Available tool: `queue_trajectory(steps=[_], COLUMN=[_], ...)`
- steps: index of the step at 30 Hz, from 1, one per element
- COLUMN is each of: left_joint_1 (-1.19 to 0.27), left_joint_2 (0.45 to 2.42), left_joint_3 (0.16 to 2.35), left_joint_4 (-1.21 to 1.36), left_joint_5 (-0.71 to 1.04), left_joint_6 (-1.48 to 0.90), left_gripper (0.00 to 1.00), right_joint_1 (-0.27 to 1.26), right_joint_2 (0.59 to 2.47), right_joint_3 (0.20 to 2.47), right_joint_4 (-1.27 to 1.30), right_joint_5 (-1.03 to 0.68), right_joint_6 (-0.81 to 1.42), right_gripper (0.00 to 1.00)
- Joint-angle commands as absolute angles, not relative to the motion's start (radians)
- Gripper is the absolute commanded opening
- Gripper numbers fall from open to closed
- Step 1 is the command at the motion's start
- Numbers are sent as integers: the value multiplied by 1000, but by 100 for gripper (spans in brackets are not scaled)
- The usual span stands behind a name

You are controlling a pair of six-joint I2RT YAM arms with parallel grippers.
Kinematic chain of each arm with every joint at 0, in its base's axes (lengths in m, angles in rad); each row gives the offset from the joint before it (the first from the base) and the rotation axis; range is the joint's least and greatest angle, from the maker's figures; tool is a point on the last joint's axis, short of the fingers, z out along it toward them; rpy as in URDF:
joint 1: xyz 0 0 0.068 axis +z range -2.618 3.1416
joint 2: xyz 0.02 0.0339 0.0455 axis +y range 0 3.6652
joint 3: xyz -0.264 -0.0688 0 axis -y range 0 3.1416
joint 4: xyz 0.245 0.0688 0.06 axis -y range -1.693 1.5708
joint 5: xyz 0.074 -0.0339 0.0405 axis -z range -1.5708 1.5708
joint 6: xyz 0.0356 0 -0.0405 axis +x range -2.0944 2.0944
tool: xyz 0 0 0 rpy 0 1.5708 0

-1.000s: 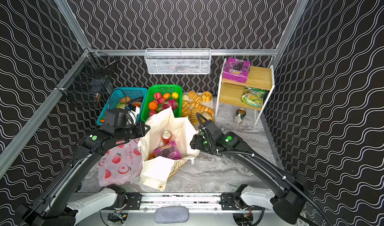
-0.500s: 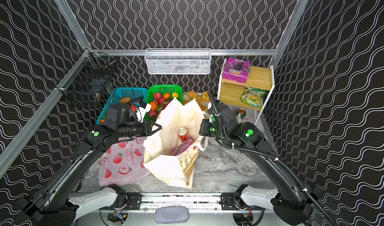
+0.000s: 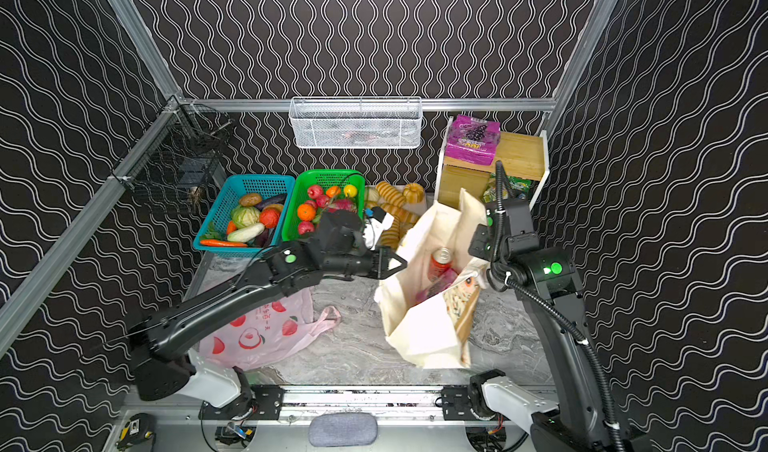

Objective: Place the mixed food into the grocery bags and tie them
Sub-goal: 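Carry the tote bag away from the table center with both grippers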

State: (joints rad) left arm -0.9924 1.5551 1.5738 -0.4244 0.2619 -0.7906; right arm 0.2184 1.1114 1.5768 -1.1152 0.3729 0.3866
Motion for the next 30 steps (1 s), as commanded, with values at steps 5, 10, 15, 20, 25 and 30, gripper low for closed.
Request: queue_trajectory(steps=[5,10,15,20,25,30], left_joint_1=[-1109,-1152,-1201,-1222,-1223,-1224], left_joint_2=[1774,1927,2069,2227,2326,2345], left_joint_3=[1774,1881,2017,2217,2325,2340], left_joint_4=[-280,-244,-249,-283,-256,-185], left_joint_5=[212,216,175,171,146,140], left_joint_6=[-850,-886,-918,-938,-968,-1013], left_gripper=[0,0,0,0,0,0], right_joint_1=[-71,-276,-426,-478,-507,-511], right_joint_2=[1109,1128,1167,1247,1289,1397], right_joint_3=[1530,1450,1431,1462,1440,1552], right_joint_4=[-904,-808,-719,-666,-566,-624], right_joint_5=[386,318,250,246,256,198], right_joint_6=[315,294,302,281,222,141], right_gripper=[0,0,0,0,0,0])
